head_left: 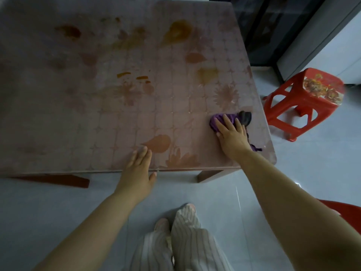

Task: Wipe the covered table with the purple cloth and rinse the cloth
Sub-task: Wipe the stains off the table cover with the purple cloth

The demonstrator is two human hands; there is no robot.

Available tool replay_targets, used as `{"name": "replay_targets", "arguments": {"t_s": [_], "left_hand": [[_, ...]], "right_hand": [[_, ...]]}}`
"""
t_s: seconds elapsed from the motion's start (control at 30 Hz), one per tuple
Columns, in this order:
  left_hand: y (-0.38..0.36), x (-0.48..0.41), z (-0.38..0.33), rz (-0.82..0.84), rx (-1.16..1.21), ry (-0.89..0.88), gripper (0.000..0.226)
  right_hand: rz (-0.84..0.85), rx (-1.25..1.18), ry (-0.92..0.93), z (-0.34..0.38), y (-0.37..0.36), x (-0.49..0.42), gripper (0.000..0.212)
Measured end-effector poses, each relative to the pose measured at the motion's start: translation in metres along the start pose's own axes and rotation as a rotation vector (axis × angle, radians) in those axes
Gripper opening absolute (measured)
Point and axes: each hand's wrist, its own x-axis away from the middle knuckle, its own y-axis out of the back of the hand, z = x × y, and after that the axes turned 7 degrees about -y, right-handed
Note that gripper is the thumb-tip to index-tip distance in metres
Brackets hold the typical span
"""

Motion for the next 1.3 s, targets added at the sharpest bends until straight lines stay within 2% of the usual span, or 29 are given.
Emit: {"name": "replay_targets", "arguments": {"t_s": [0.2, 0.33, 0.43, 0.53, 0.63, 0.77, 0.83, 0.93, 1.03, 1.13, 1.23, 1.3], "left_hand": [[-0.008, -0.005, -0.005, -0.138, -0.010, 0.033, 0.061], [-0.015, -0.018, -0.024, -0.201, -0.034, 0.045, 0.061], [-0.023, -0.034, -0.059, -0.250, -0.004, -0.019, 0.060], [-0.033, -0.054, -0.106, -0.287, 0.002, -0.041, 0.058], [-0.049, -0.073, -0.152, -0.333, 0.042, -0.050, 0.060], [-0.078, -0.094, -0.224, -0.363, 0.235, -0.060, 0.059], [-0.094, -0.108, -0.258, -0.279, 0.198, -0.037, 0.062], [-0.107, -0.132, -0.289, -0.130, -0.067, 0.088, 0.070], [-0.102, -0.154, -0.287, -0.120, -0.173, 0.224, 0.065], [-0.078, -0.176, -0.253, -0.197, -0.139, 0.431, 0.061], [-0.050, -0.188, -0.208, -0.290, -0.016, 0.684, 0.063], [-0.039, -0.193, -0.192, -0.327, 0.052, 0.791, 0.062]], "right_hand": [[0.077, -0.020, 0.467, 0.100, -0.023, 0.051, 0.049], [0.070, -0.006, 0.606, 0.057, -0.027, 0.067, 0.054], [-0.002, 0.049, 0.593, -0.010, -0.019, 0.057, 0.058], [0.066, 0.136, 0.527, -0.076, 0.003, 0.030, 0.055], [0.105, 0.164, 0.487, -0.107, 0.029, -0.005, 0.051], [0.155, -0.204, 0.547, -0.122, 0.055, -0.012, 0.060], [0.116, -0.353, 0.555, -0.138, 0.064, -0.009, 0.060], [0.084, -0.467, 0.514, -0.170, 0.073, -0.013, 0.062], [0.083, -0.516, 0.518, -0.203, 0.082, -0.025, 0.060], [0.089, -0.565, 0.525, -0.233, 0.094, -0.035, 0.060], [0.083, -0.593, 0.500, -0.262, 0.099, -0.049, 0.061], [0.076, -0.586, 0.491, -0.277, 0.099, -0.063, 0.062]]}}
